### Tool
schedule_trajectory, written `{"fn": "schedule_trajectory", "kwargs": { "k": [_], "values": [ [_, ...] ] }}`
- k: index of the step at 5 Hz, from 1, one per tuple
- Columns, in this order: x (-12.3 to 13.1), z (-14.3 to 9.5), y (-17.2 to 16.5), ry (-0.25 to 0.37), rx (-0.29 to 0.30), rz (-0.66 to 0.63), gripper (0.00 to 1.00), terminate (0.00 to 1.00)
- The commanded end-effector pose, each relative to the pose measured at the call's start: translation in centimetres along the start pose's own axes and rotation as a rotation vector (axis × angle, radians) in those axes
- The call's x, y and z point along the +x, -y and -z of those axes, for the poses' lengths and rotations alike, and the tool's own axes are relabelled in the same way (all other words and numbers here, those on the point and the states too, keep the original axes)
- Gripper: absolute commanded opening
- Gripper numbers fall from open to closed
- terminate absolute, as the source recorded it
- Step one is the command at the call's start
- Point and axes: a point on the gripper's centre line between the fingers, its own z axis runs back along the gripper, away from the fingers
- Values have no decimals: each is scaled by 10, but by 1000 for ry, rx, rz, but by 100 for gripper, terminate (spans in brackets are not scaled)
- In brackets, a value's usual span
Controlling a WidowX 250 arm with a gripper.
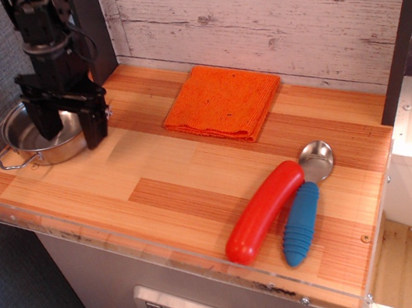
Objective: Put the pot on the cloth.
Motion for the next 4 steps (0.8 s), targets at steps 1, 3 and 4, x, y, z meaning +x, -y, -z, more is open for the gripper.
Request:
{"fn": "schedule_trajectory", "kwargs": {
  "k": [1, 3, 4],
  "values": [
    [12, 8, 1, 75, 33, 62, 0, 0],
    [5, 2, 2, 84, 37, 81, 0, 0],
    [0, -3, -3, 86, 50, 62, 0, 0]
  ]
}}
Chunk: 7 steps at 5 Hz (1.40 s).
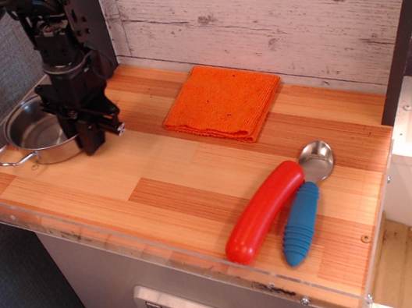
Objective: Put the pot on the cloth.
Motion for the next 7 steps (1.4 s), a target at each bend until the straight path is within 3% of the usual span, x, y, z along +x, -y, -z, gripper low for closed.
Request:
{"fn": "schedule_trajectory", "kwargs": {
  "k": [1, 2, 3, 4, 6, 7],
  "values": [
    [-9, -36, -14, 65, 42, -89, 0, 0],
    [0, -76, 2, 142, 37, -113, 0, 0],
    [23, -102, 35, 201, 15, -58, 0, 0],
    [52, -109, 85, 227, 22, 38, 0, 0],
    [70, -85, 155, 188, 18, 150, 0, 0],
    [74, -72, 157, 146, 29, 140, 0, 0]
  ]
}}
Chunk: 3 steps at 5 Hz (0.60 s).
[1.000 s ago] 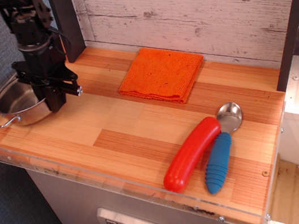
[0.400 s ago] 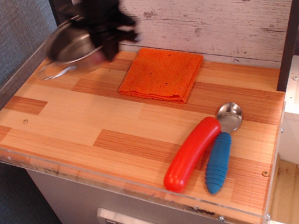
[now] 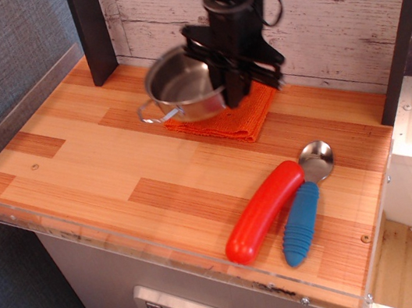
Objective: Put the pot on the cloth.
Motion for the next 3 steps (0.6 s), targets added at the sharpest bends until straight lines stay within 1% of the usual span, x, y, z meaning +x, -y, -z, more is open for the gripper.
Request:
{"fn": "schedule_trajectory", "kwargs": {
  "k": [1, 2, 3],
  "values": [
    [8, 7, -16, -12, 26, -49, 0, 0],
    [16, 10, -24, -10, 27, -53, 0, 0],
    [21, 12, -20, -11, 15, -26, 0, 0]
  ]
}}
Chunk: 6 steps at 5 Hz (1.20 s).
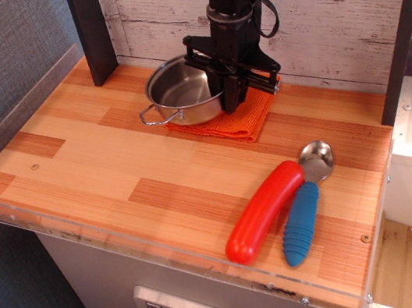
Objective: Put the pot on the cloth.
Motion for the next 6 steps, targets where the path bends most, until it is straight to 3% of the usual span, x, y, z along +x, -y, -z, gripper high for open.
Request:
{"fn": "schedule_trajectory", "kwargs": {
  "k": [1, 2, 3, 4, 5, 6],
  "values": [
    [4, -20, 7, 60, -29, 59, 100, 0],
    [2, -27, 10, 70, -54, 85, 100, 0],
    [-7, -50, 5, 118, -93, 73, 100, 0],
    [-37, -79, -6, 146, -136, -4, 100, 0],
    [-71, -88, -16, 142, -162, -56, 100, 0],
    [-98, -79, -25, 84, -173, -105, 100, 0]
  ]
}}
